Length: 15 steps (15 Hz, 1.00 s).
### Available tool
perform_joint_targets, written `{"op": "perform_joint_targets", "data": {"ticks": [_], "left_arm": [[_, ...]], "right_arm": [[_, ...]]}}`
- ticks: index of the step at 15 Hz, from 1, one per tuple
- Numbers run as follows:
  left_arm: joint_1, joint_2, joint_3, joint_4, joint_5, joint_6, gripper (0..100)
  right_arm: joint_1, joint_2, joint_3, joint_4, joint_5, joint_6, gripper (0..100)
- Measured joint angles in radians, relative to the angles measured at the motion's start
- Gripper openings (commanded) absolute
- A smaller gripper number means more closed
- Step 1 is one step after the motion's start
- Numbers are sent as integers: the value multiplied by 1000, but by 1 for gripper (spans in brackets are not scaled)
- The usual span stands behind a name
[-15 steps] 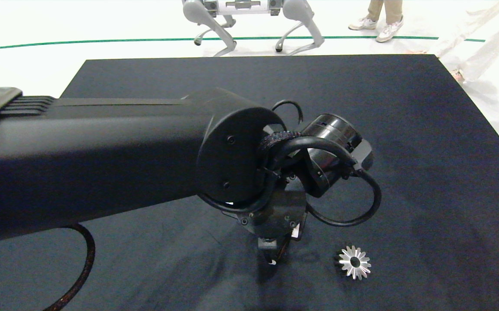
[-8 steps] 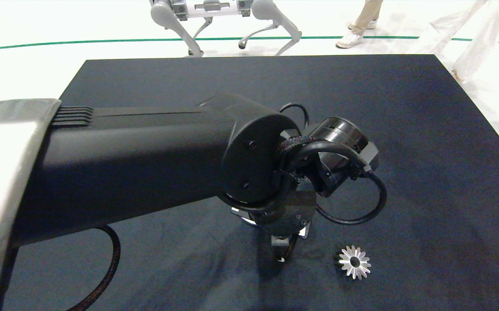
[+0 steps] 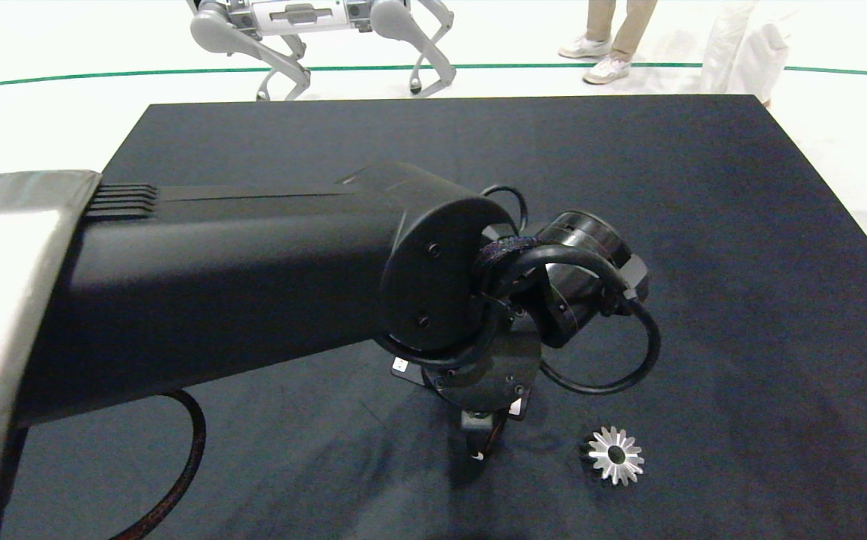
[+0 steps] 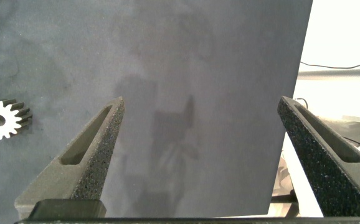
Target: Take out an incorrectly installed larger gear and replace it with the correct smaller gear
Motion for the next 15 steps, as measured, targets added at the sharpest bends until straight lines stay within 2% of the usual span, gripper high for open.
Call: {"op": "perform_joint_targets", "data": {"ticks": [8,15], "left_arm": [[1,-4,-1,11,-1,-7,0],[1,-8,-1,11,0,-28,0]], "right_arm": [[0,0,0,0,1,-4,100],[0,0,0,0,1,-4,100]]}}
